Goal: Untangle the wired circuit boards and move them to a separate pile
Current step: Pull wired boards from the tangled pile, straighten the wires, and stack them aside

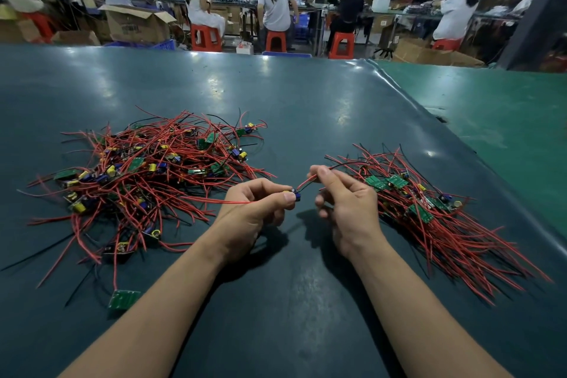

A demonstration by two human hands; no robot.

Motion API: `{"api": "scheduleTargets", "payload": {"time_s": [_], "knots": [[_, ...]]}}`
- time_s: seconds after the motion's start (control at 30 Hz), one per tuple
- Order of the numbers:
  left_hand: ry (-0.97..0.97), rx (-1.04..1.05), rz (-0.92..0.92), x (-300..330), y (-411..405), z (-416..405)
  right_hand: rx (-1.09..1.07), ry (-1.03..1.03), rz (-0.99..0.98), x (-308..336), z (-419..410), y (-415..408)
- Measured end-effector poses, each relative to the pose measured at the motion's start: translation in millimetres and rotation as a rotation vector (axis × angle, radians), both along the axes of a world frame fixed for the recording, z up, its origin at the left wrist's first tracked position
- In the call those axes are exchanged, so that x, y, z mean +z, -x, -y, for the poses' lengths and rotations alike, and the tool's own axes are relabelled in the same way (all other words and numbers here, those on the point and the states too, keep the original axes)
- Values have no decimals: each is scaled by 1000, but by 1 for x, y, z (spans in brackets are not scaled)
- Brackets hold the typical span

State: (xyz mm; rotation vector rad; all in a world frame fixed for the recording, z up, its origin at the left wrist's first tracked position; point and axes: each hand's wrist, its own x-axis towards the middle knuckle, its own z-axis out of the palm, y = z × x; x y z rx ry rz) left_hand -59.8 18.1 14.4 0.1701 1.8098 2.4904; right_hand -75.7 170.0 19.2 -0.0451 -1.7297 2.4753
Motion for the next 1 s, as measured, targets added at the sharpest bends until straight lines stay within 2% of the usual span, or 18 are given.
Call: {"api": "scheduleTargets", "payload": {"time_s": [0.17,0.3,0.37,0.47,0.63,0.8,0.87,1.0], "knots": [[-17,-45,2,2,-2,0,-102,56,20,1,-6,7],[-9,-69,-3,2,-5,1,47,286,149,3,-7,7],[28,-95,-13,2,-7,1,78,299,161,3,-8,7],[12,-87,1,3,-7,2,-12,194,96,2,-11,8],[14,-88,9,4,-5,3,-263,-199,-101,-4,-13,8],[2,-93,44,5,-3,1,-227,-302,-129,-6,-12,7],[-8,-83,53,5,-3,1,-185,-228,-80,-5,-13,7],[10,-104,58,5,-4,2,-122,116,31,4,-16,8]]}}
